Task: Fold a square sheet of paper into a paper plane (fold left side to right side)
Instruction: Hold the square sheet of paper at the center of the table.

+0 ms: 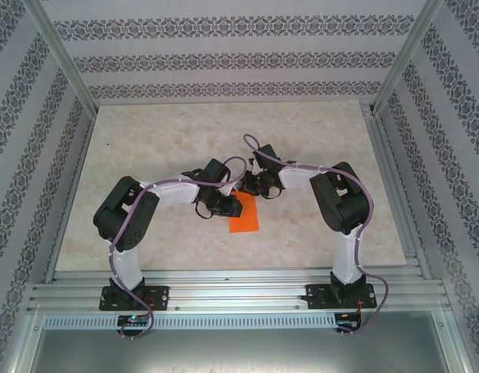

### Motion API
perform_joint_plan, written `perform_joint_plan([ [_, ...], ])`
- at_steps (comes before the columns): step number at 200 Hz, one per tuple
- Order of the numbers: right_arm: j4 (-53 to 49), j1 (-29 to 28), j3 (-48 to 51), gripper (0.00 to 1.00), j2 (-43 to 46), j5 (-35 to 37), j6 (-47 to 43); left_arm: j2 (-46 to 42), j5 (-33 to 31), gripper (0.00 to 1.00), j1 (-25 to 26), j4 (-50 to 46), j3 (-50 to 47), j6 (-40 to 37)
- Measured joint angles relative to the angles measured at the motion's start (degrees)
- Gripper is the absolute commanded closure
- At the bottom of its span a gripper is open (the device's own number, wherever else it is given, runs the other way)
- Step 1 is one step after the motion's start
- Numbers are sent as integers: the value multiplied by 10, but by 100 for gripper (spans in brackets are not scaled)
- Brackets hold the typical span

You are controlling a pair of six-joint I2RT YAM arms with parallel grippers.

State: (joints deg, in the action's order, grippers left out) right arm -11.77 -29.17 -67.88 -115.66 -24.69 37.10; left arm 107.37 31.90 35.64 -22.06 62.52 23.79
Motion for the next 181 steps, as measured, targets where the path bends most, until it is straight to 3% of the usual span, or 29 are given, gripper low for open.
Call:
perform_joint_plan([
  [65,-38,2,0,85,27,25,-13,12,-13,77,0,16,-12,1],
  [103,-60,12,10,87,103,37,-19,8,-13,77,0,34,-24,5],
  [139,-60,11,90,93,205,36,-10,6,-13,78,0,37,-26,7],
  [181,-61,-42,196,93,252,36,33,6,-14,78,0,38,-26,10],
])
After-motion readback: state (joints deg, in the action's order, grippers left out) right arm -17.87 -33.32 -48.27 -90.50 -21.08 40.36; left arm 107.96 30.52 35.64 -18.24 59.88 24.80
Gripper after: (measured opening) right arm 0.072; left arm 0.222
